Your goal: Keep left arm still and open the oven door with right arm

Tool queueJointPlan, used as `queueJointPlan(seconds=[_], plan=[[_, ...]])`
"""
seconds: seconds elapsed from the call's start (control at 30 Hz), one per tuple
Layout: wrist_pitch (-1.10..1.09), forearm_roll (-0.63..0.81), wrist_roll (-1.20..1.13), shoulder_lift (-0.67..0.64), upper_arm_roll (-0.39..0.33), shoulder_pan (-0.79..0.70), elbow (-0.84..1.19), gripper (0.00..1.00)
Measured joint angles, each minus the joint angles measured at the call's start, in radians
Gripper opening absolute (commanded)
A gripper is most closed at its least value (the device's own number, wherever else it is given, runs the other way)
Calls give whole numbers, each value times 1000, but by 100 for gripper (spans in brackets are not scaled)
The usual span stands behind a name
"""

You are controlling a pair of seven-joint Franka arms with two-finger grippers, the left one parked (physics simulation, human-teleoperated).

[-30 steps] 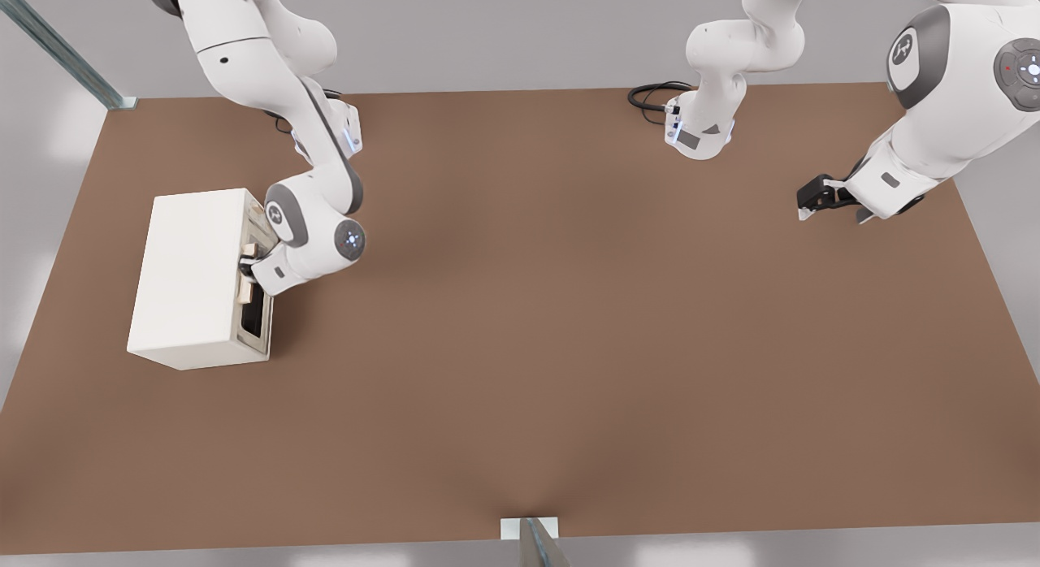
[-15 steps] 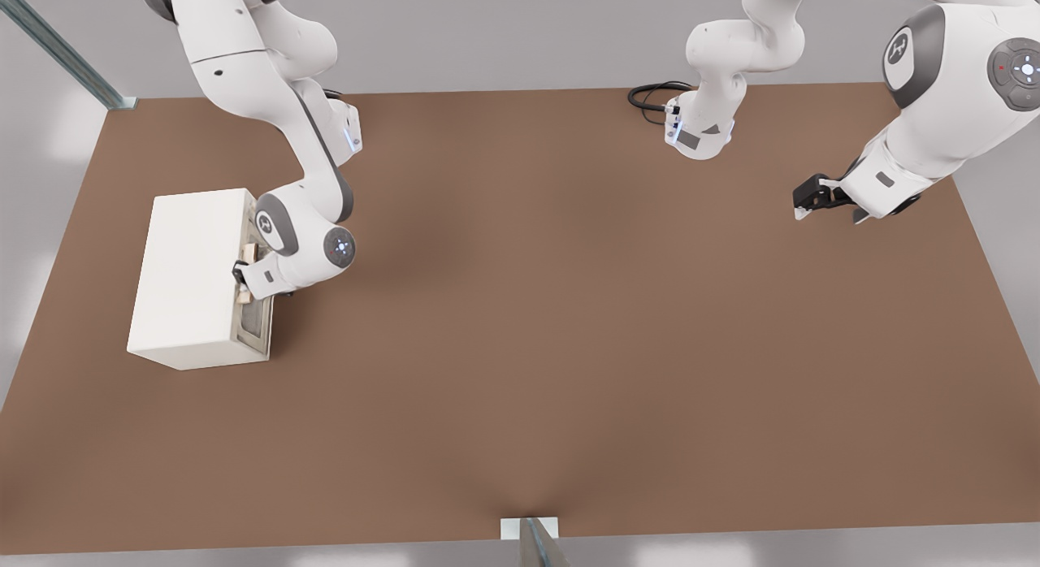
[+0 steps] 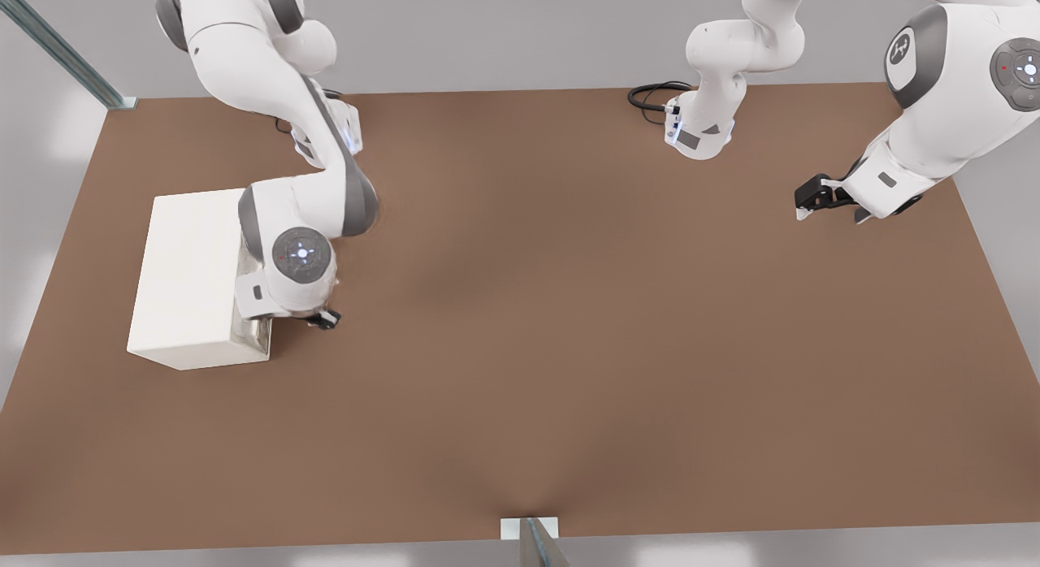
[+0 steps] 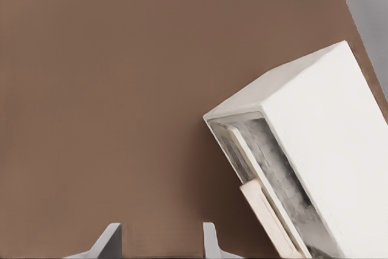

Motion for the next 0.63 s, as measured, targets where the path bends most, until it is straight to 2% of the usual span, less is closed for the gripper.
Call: queueJointPlan(seconds=[0.07, 0.2, 0.63], plan=[[-22, 71, -101, -74, 42, -133, 23, 100], [-27, 176, -280, -189, 50, -262, -37, 100], [25, 201, -619, -183, 50, -261, -42, 100]])
